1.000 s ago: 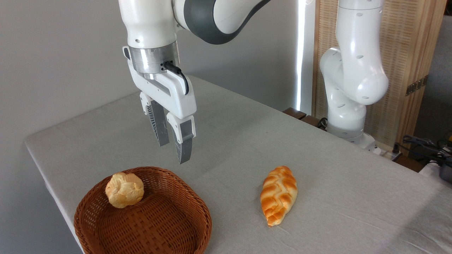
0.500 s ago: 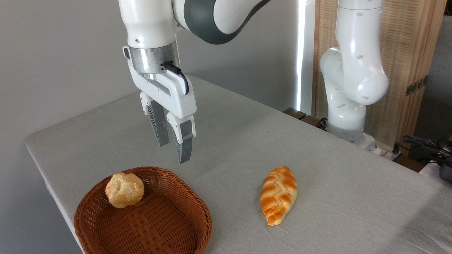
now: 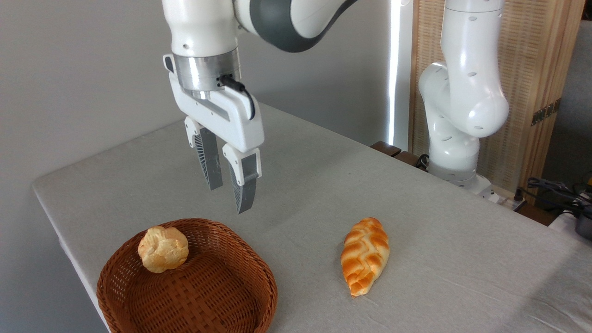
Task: Put bread into the basket
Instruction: 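Move the open gripper over the braided bread loaf and lower it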
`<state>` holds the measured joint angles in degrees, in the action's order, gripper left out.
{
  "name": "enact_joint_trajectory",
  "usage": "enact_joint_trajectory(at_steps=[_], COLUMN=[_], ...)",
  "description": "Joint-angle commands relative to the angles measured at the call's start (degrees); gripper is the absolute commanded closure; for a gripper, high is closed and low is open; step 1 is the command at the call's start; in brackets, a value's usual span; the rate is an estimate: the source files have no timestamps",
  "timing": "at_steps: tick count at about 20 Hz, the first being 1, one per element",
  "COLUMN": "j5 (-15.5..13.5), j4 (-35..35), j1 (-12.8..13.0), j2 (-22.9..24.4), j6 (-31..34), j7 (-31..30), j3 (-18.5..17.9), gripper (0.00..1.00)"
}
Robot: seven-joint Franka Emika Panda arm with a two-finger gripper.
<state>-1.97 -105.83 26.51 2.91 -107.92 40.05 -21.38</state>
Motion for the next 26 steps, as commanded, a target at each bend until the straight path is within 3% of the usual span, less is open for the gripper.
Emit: enact_joint_trajectory(at_steps=[1,8,18,26], j5=[0.91,8.56,10.41,10.41], j4=[-3.84,-13.42,-18.62,-20.29], j1=[0.38,0.38,0.38,0.47], j2=[4.11,10.27,11.06,10.27], j6=[1.39,1.39,1.31,0.69], j7=[0.02,0.99,3.8,3.89], j3=[-2.69,-7.17,-14.21,-14.56], gripper=[0.0,0.0,0.0,0.0])
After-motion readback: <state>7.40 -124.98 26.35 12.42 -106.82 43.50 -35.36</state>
